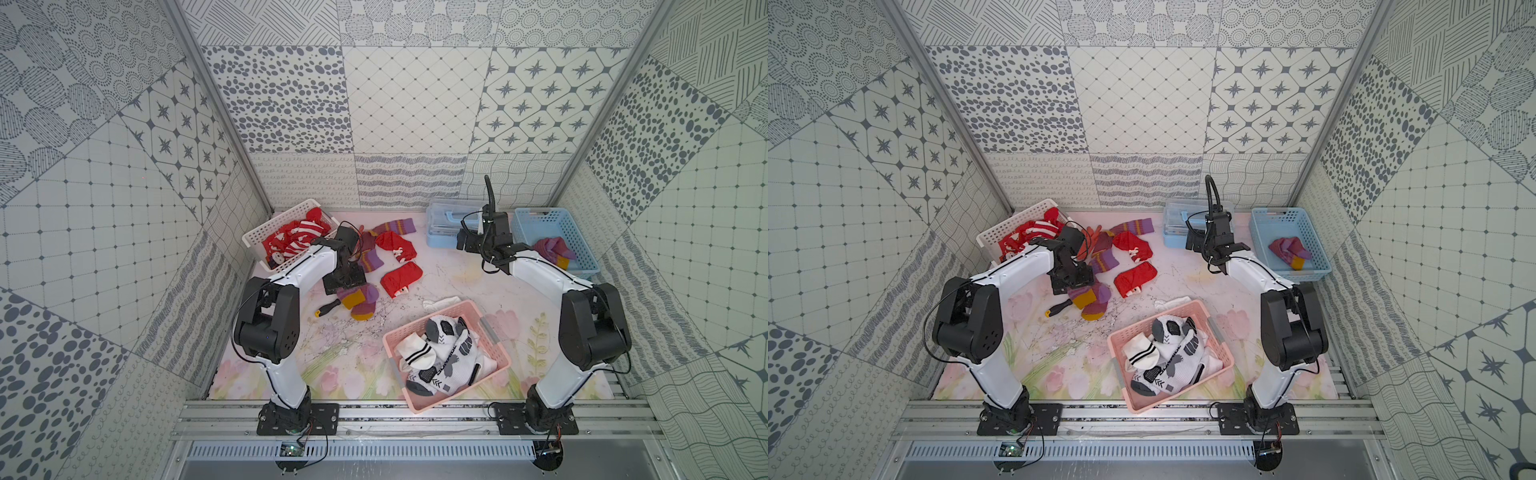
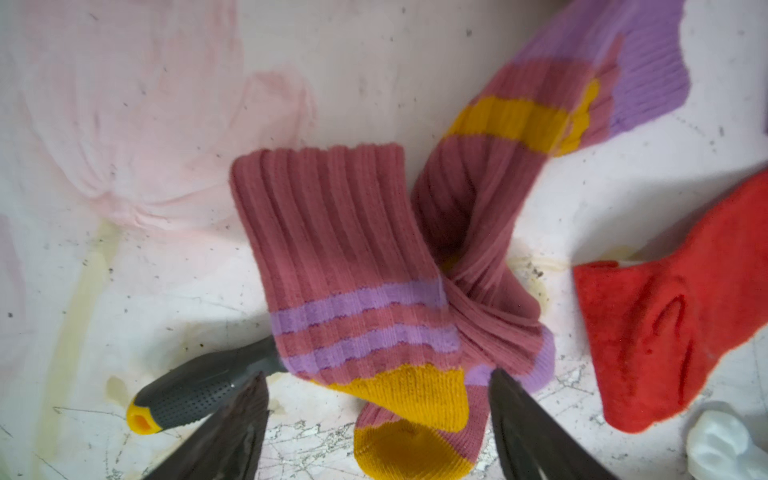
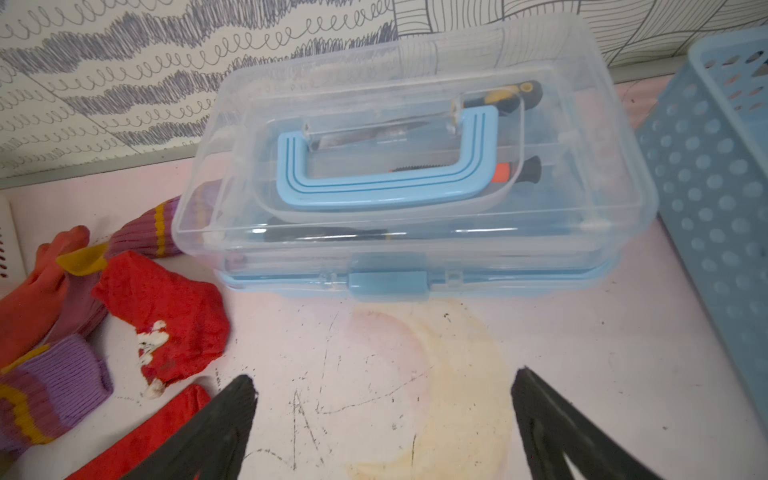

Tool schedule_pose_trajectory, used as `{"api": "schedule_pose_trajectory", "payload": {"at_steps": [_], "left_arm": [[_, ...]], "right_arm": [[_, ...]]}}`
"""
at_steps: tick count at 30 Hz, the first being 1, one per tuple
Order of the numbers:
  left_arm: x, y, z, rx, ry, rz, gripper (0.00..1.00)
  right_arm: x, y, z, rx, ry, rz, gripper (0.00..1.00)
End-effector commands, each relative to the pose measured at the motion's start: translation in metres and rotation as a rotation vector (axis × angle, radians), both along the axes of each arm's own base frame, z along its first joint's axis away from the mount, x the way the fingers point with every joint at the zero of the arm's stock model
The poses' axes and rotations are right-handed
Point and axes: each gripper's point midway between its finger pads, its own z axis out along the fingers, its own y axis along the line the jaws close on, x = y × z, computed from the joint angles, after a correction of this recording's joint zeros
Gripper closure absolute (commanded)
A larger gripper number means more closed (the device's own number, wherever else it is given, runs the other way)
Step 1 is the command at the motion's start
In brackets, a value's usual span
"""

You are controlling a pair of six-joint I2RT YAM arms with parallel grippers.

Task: Sort the socks into the basket by color
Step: Pick up the sock from the center of the board.

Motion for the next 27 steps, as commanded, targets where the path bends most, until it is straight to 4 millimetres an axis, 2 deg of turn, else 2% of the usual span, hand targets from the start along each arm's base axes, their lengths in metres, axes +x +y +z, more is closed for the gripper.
{"api": "schedule_pose_trajectory", "payload": {"at_steps": [1,5,14,19,23,27], "left_arm": [[0.022,0.025,0.015,0.059,-0.121,0.068,0.17],[0.031,0.043,0.004,0.037,-0.113,0.13,0.17],[0.059,0.047,-0.033,0.019,-0.077,0.14,0.17],[0.06,0.045,-0.052,0.017,-0.035,0.124,0.22],[0.059,0.041,-0.064,0.004,-0.004,0.11,0.41],[0.057,0.04,-0.059,0.006,-0.015,0.097,0.8]], "right_arm": [[0.0,0.008,0.034,0.026,-0.063,0.015,0.02],[-0.003,0.019,0.039,0.025,-0.064,0.041,0.02],[-0.007,0.036,0.042,0.018,-0.053,0.085,0.02],[-0.01,0.039,0.044,0.018,-0.051,0.096,0.02],[-0.013,0.045,0.045,0.025,-0.053,0.112,0.02],[-0.016,0.055,0.05,0.038,-0.058,0.139,0.02]]}}
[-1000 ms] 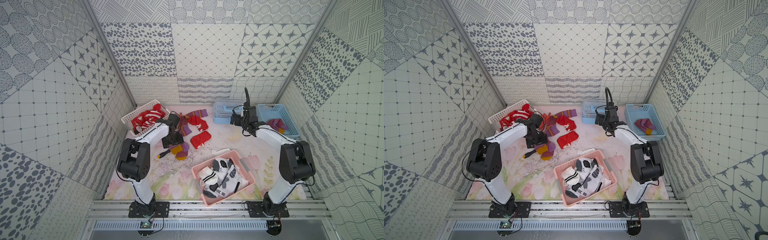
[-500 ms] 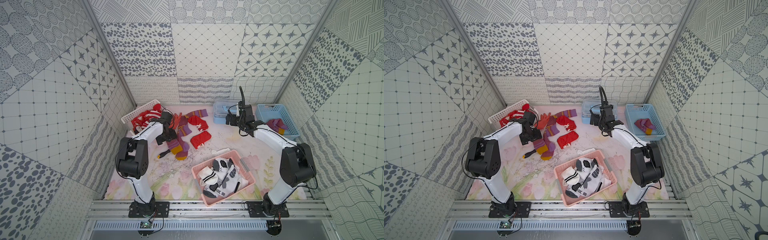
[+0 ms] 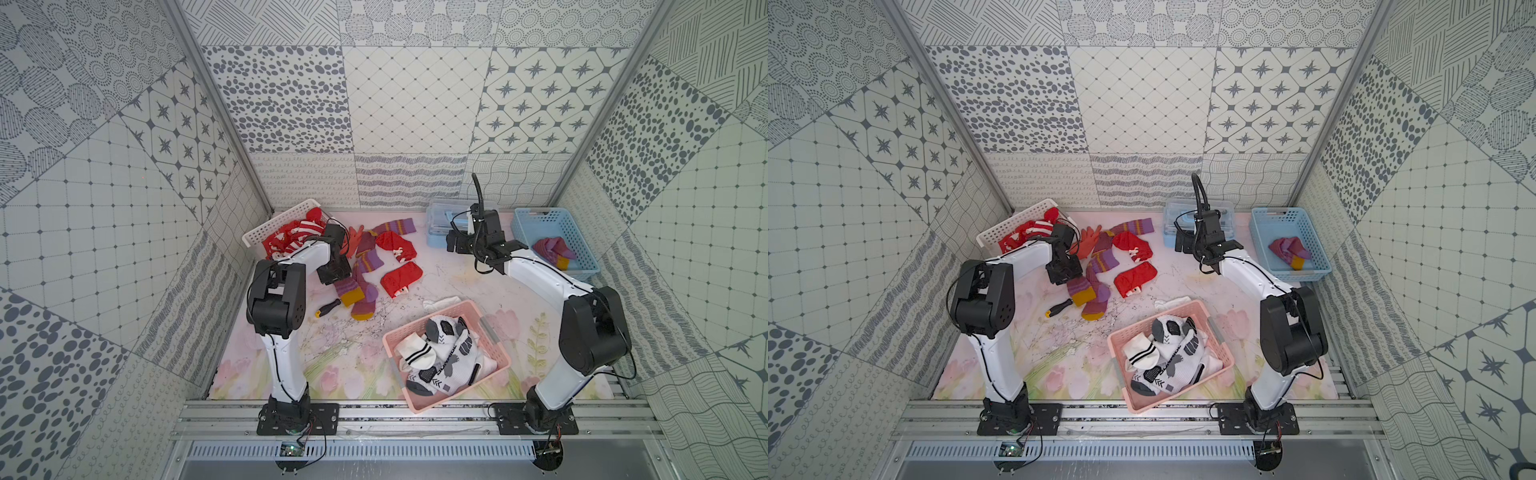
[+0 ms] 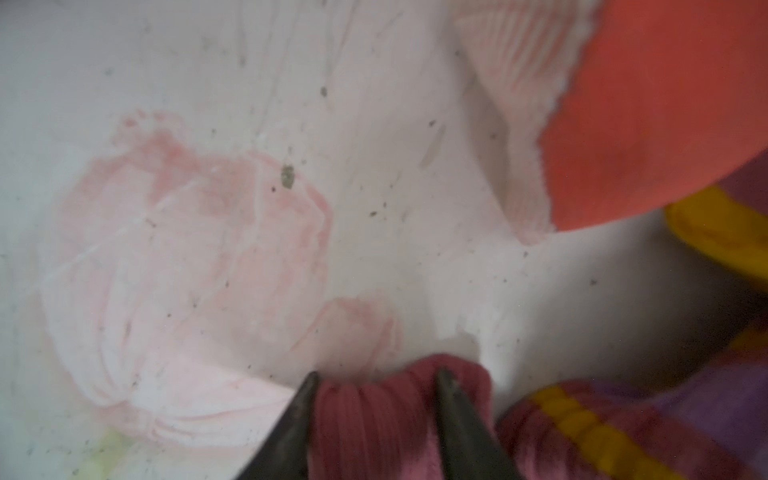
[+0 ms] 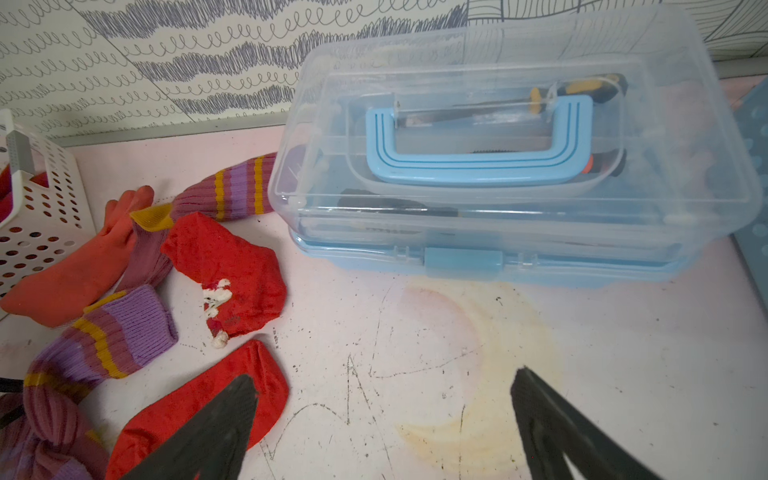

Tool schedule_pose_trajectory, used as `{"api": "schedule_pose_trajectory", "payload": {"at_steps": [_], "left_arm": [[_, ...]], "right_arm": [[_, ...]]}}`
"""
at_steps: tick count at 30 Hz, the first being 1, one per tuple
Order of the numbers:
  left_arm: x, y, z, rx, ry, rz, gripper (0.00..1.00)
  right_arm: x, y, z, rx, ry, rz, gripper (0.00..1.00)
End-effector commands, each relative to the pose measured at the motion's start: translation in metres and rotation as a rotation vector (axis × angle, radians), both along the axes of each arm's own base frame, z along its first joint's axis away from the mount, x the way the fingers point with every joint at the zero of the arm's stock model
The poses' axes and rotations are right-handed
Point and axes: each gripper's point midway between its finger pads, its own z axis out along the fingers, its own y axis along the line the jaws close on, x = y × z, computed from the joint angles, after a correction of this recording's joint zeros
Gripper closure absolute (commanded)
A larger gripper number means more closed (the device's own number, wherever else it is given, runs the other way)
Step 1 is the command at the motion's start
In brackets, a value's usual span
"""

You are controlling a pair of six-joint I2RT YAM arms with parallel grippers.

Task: Sort the socks into the basket by color
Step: Pick up the sock from the center of the board.

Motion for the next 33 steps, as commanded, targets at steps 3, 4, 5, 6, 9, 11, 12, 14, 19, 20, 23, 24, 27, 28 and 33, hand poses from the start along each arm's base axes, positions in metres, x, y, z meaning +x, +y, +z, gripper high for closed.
{"api": "schedule_pose_trajectory", "payload": {"at_steps": [3,4,5,6,9,11,12,14,19,20,23,24,27,28,33], "left_arm": [[-0.009,-0.002,0.007,-0.001,-0.008,-0.041,0.95],[-0.009,-0.004,0.014,-0.006,-0.027,-0.05,0.99],[-0.009,-0.005,0.02,-0.008,-0.043,-0.059,1.0],[-0.01,-0.007,0.029,-0.013,-0.062,-0.067,1.0],[-0.011,-0.014,0.058,-0.043,-0.137,-0.097,1.0],[-0.013,-0.019,0.077,-0.073,-0.185,-0.119,1.0],[-0.013,-0.023,0.087,-0.095,-0.214,-0.137,1.0],[-0.014,-0.032,0.106,-0.135,-0.264,-0.177,1.0],[-0.017,-0.06,0.156,-0.275,-0.409,-0.302,1.0],[-0.018,-0.066,0.165,-0.304,-0.436,-0.327,1.0],[-0.02,-0.085,0.199,-0.401,-0.52,-0.408,1.0],[-0.021,-0.091,0.21,-0.433,-0.546,-0.435,1.0],[-0.025,-0.105,0.241,-0.511,-0.619,-0.5,1.0],[-0.026,-0.109,0.25,-0.538,-0.639,-0.519,1.0],[-0.032,-0.127,0.291,-0.658,-0.715,-0.606,1.0]], "right_arm": [[-0.002,0.025,0.041,0.046,-0.08,0.071,0.02],[-0.004,0.03,0.044,0.05,-0.084,0.089,0.02],[-0.006,0.036,0.044,0.055,-0.081,0.107,0.02],[-0.007,0.042,0.047,0.066,-0.08,0.128,0.02],[-0.015,0.063,0.054,0.109,-0.075,0.21,0.02],[-0.022,0.078,0.058,0.136,-0.068,0.272,0.02],[-0.026,0.087,0.061,0.15,-0.065,0.307,0.02],[-0.033,0.102,0.066,0.181,-0.062,0.375,0.02],[-0.052,0.142,0.079,0.282,-0.051,0.547,0.02],[-0.056,0.149,0.082,0.3,-0.049,0.579,0.02],[-0.067,0.17,0.093,0.366,-0.05,0.673,0.02],[-0.072,0.178,0.097,0.387,-0.053,0.709,0.02],[-0.082,0.196,0.106,0.432,-0.053,0.793,0.02],[-0.085,0.202,0.109,0.443,-0.051,0.818,0.02],[-0.091,0.22,0.122,0.49,-0.08,0.884,0.02]]}}
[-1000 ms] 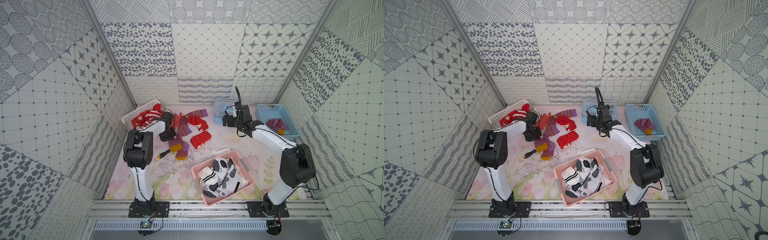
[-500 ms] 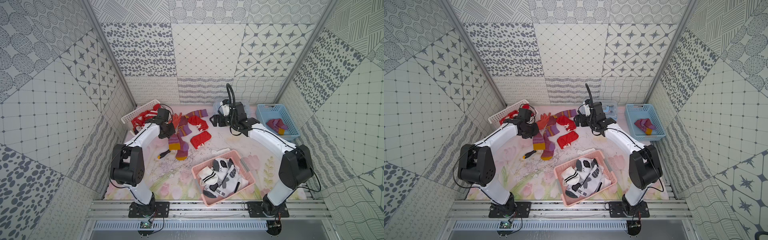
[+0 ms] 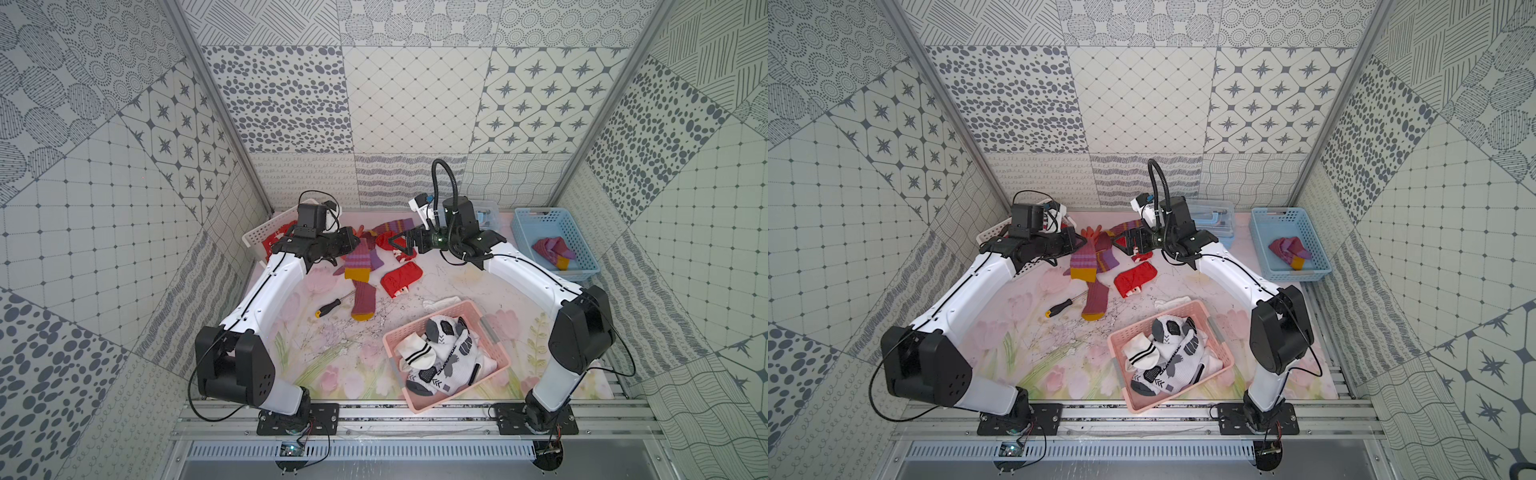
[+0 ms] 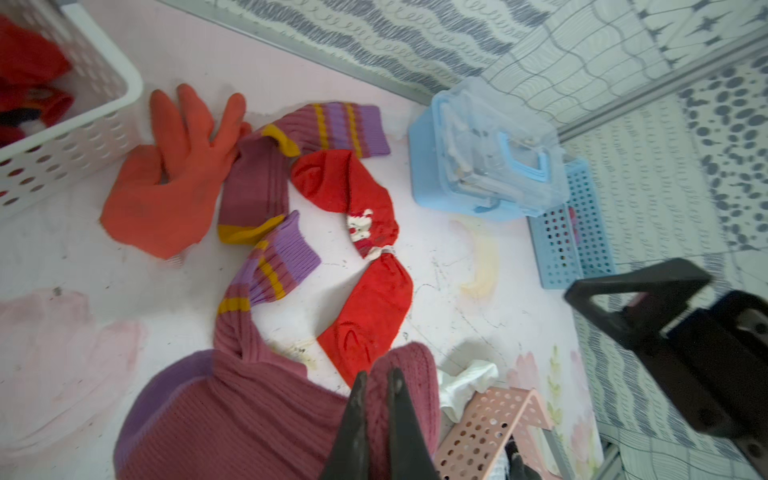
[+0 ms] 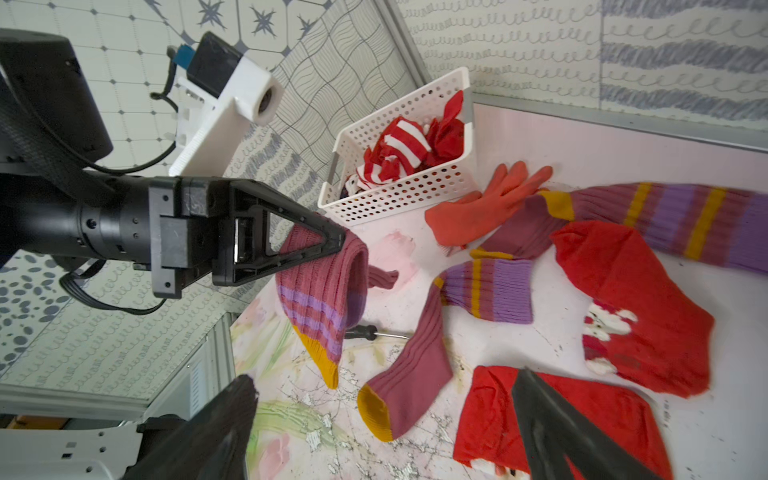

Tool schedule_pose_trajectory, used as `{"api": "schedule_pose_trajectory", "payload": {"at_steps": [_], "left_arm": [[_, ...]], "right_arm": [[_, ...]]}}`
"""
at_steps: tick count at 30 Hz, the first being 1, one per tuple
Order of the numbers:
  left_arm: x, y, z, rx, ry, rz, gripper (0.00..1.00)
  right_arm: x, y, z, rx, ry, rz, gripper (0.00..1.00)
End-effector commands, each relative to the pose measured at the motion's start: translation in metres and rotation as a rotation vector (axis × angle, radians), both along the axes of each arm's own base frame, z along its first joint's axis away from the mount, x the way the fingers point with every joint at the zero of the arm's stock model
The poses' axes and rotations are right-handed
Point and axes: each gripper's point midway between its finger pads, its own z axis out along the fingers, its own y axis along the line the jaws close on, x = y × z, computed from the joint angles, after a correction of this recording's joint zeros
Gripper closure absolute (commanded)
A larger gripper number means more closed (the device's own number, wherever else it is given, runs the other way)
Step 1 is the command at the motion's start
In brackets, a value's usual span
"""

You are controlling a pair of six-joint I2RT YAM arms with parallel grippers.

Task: Sort the socks into the basket by color
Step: Pick up the sock from the center of the board.

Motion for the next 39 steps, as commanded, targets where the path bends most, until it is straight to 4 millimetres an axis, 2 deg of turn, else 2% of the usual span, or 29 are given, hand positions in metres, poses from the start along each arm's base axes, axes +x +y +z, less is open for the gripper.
{"api": "schedule_pose_trajectory", "payload": {"at_steps": [1,6,10,18,20,21,23,26,27,28,32,33,37,39], "left_arm": [[-0.013,-0.039,0.067,-0.186,-0.168,-0.239,1.0],[-0.019,-0.052,0.097,-0.255,-0.216,-0.321,1.0],[-0.022,-0.061,0.115,-0.296,-0.232,-0.369,1.0],[-0.028,-0.083,0.134,-0.349,-0.246,-0.454,1.0],[-0.027,-0.085,0.136,-0.353,-0.249,-0.461,1.0],[-0.027,-0.086,0.137,-0.353,-0.249,-0.462,1.0],[-0.024,-0.085,0.136,-0.348,-0.246,-0.454,1.0],[-0.021,-0.084,0.133,-0.336,-0.237,-0.438,1.0],[-0.02,-0.084,0.132,-0.331,-0.234,-0.432,1.0],[-0.019,-0.083,0.131,-0.327,-0.23,-0.425,0.96],[-0.014,-0.079,0.126,-0.298,-0.219,-0.383,0.56],[-0.012,-0.077,0.124,-0.287,-0.215,-0.367,0.49],[-0.005,-0.068,0.117,-0.241,-0.196,-0.294,0.34],[0.001,-0.06,0.11,-0.207,-0.182,-0.239,0.3]], "right_arm": [[-0.005,0.019,0.025,0.088,-0.051,0.081,0.02],[-0.003,0.029,0.037,0.115,-0.095,0.091,0.02],[-0.003,0.038,0.047,0.137,-0.121,0.105,0.02],[-0.001,0.05,0.054,0.154,-0.153,0.119,0.02],[-0.003,0.052,0.054,0.159,-0.144,0.137,0.14],[-0.003,0.052,0.054,0.159,-0.137,0.142,0.25],[-0.003,0.052,0.053,0.16,-0.134,0.138,0.51],[-0.001,0.047,0.052,0.152,-0.147,0.102,0.98],[0.0,0.045,0.05,0.142,-0.151,0.09,1.0],[0.001,0.044,0.05,0.133,-0.156,0.083,1.0],[0.01,0.033,0.044,0.083,-0.181,0.027,1.0],[0.015,0.027,0.042,0.067,-0.192,-0.002,1.0],[0.038,0.0,0.038,-0.005,-0.244,-0.12,1.0],[0.054,-0.018,0.032,-0.075,-0.286,-0.199,1.0]]}}
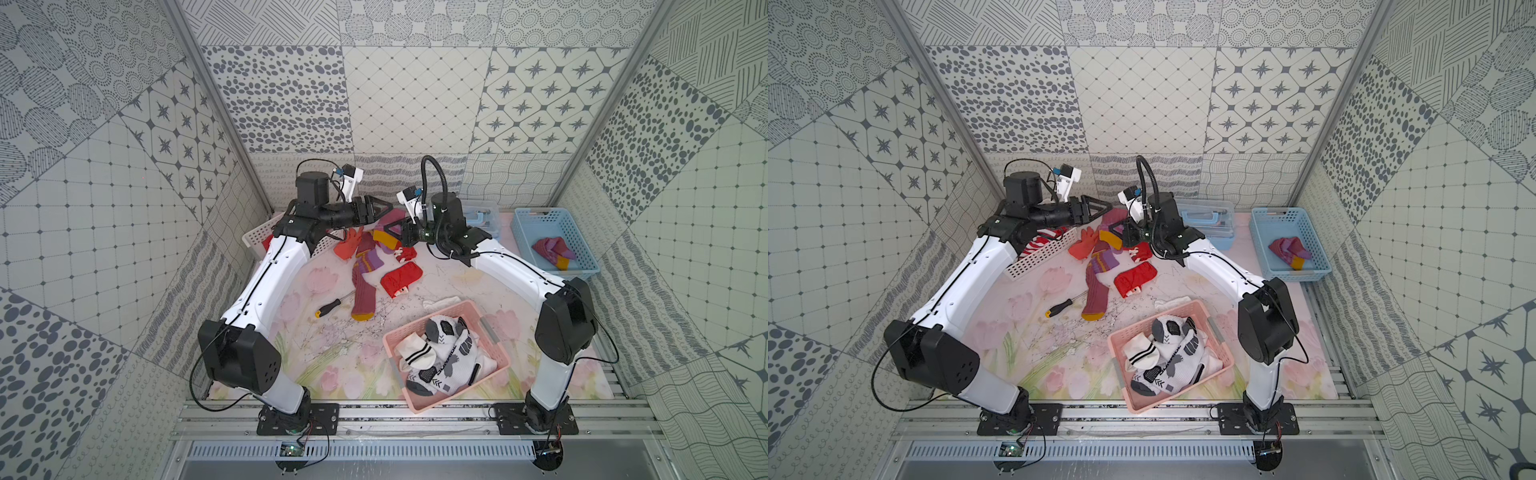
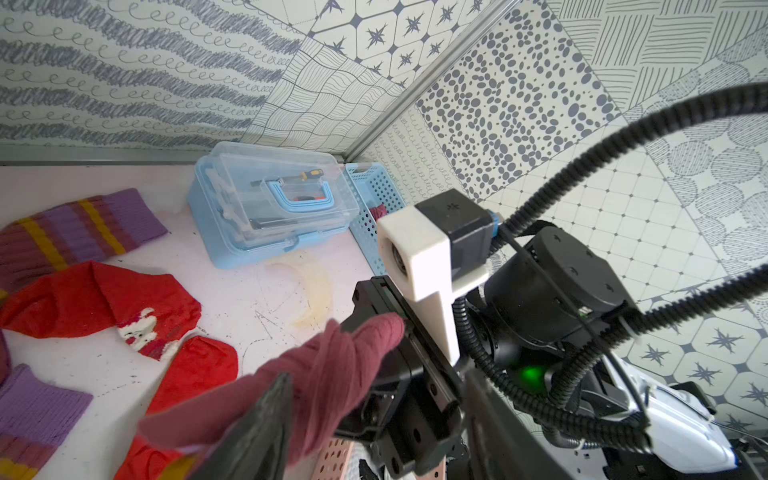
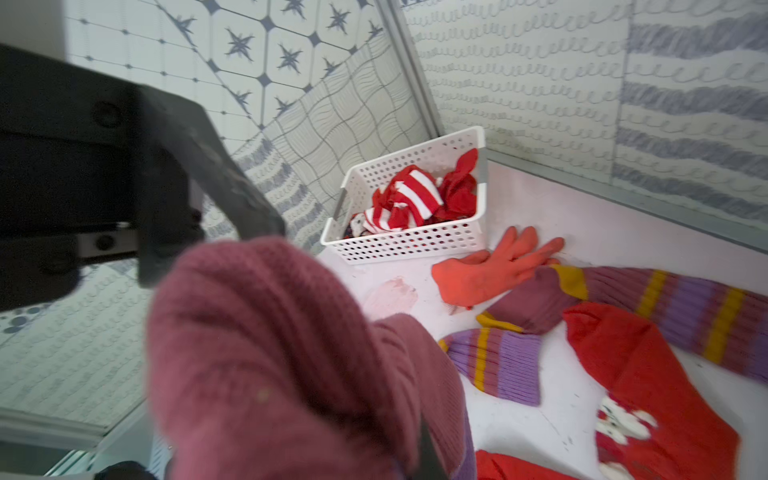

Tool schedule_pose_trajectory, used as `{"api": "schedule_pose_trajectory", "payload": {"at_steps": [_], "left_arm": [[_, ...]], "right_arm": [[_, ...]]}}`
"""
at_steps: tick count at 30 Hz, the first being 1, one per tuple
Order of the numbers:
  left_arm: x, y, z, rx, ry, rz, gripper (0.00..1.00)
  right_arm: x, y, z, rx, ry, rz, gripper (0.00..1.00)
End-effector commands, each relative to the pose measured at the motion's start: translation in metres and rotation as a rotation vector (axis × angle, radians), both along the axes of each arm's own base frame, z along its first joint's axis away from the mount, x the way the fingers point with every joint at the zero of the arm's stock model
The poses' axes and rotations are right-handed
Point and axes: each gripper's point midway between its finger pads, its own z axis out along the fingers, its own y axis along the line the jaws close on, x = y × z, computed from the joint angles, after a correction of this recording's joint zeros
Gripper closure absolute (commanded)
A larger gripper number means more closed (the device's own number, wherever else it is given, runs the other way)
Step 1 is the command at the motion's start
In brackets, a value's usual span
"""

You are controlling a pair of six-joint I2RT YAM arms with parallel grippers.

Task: Sort the socks into the basket by color
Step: Pick up the sock from the center of the board, then place the sock in the bin.

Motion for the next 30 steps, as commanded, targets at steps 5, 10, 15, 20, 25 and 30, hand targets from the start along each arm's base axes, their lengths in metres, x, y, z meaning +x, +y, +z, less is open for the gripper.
{"api": "schedule_pose_trajectory", "payload": {"at_steps": [5,10,15,20,25,30], "left_arm": [[0.015,0.027,-0.015,0.116,0.018,0.183,0.29],[0.019,0.035,-0.03,0.17,0.055,0.228,0.3],[0.024,0.037,-0.043,0.197,0.087,0.245,0.3],[0.031,0.036,-0.052,0.202,0.115,0.25,0.3],[0.041,0.034,-0.056,0.199,0.134,0.253,0.31],[0.049,0.029,-0.061,0.203,0.144,0.253,0.31]], "right_arm": [[0.07,-0.097,0.008,-0.267,-0.268,-0.42,1.0],[0.113,-0.176,-0.002,-0.507,-0.43,-0.724,1.0],[0.142,-0.254,-0.004,-0.768,-0.6,-1.013,1.0],[0.157,-0.317,-0.004,-0.991,-0.699,-1.213,1.0],[0.16,-0.373,-0.013,-1.137,-0.697,-1.365,1.0],[0.155,-0.428,-0.028,-1.187,-0.605,-1.457,1.0]]}}
